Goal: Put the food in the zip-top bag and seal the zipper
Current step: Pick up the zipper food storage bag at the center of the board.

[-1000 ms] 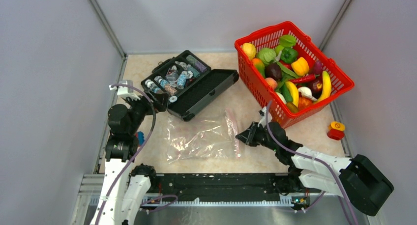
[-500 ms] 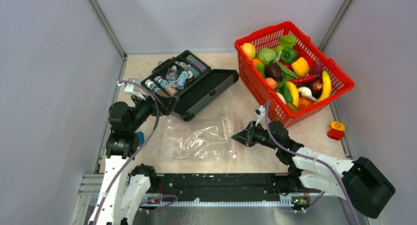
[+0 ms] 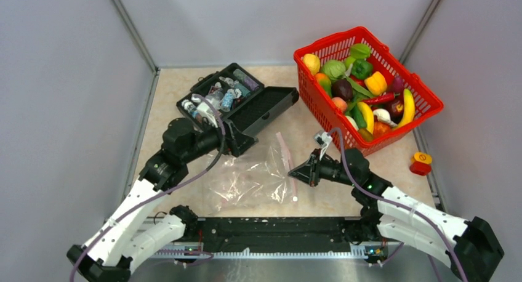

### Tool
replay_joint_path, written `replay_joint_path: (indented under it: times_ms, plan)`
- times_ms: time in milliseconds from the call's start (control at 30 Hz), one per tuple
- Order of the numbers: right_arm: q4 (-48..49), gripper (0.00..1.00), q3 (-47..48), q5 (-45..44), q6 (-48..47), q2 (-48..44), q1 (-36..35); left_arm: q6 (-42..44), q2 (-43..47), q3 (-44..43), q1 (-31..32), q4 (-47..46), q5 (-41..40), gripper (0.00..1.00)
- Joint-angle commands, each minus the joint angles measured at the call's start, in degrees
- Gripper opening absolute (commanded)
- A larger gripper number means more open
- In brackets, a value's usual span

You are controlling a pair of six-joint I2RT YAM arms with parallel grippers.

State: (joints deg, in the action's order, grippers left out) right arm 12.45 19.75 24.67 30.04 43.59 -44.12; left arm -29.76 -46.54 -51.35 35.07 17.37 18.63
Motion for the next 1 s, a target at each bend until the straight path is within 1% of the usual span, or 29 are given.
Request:
replay_joint_path:
  times_ms: [0, 67, 133, 233, 333, 500, 667, 867, 967]
  plan:
    - [-5.43, 0.0, 7.1, 1.87, -6.83, -0.87, -1.55, 2.4, -7.57, -8.74, 9.99, 6.79, -13.38, 0.88]
    - [-8.12, 0.0, 9.41, 1.4, -8.46, -0.51, -2.41, 2.7, -11.64, -12.68, 12.6, 10.09, -17.3, 0.88]
    - [-11.28, 0.0, 11.94, 0.08, -10.08, -0.11, -3.63, 2.02, -15.03, -16.25, 13.69, 13.4, -21.33, 0.88]
    - [-14.82, 0.0, 14.6, -2.8, -11.91, -0.13, -5.31, 0.02, -18.71, -20.85, 14.17, 16.98, -23.17, 0.88]
    - [-15.25, 0.0, 15.72, -4.97, -12.89, -0.5, -6.31, -2.37, -21.47, -24.34, 14.24, 20.24, -24.16, 0.89]
    - [-17.51, 0.0, 17.86, -8.8, -15.4, -0.34, -8.11, -4.87, -25.81, -29.09, 14.26, 25.45, -24.07, 0.86]
    - [-22.36, 0.0, 21.11, -14.57, -19.42, 0.39, -10.62, -4.86, -28.97, -31.95, 14.73, 27.35, -22.06, 0.82]
    - [-22.62, 0.0, 23.36, -13.18, -20.56, -0.5, -10.84, -4.09, -30.74, -32.55, 15.38, 27.98, -21.33, 0.82]
    - [-22.33, 0.0, 24.05, -12.08, -20.47, -0.53, -10.81, -3.77, -31.23, -32.46, 15.38, 26.3, -17.97, 0.82]
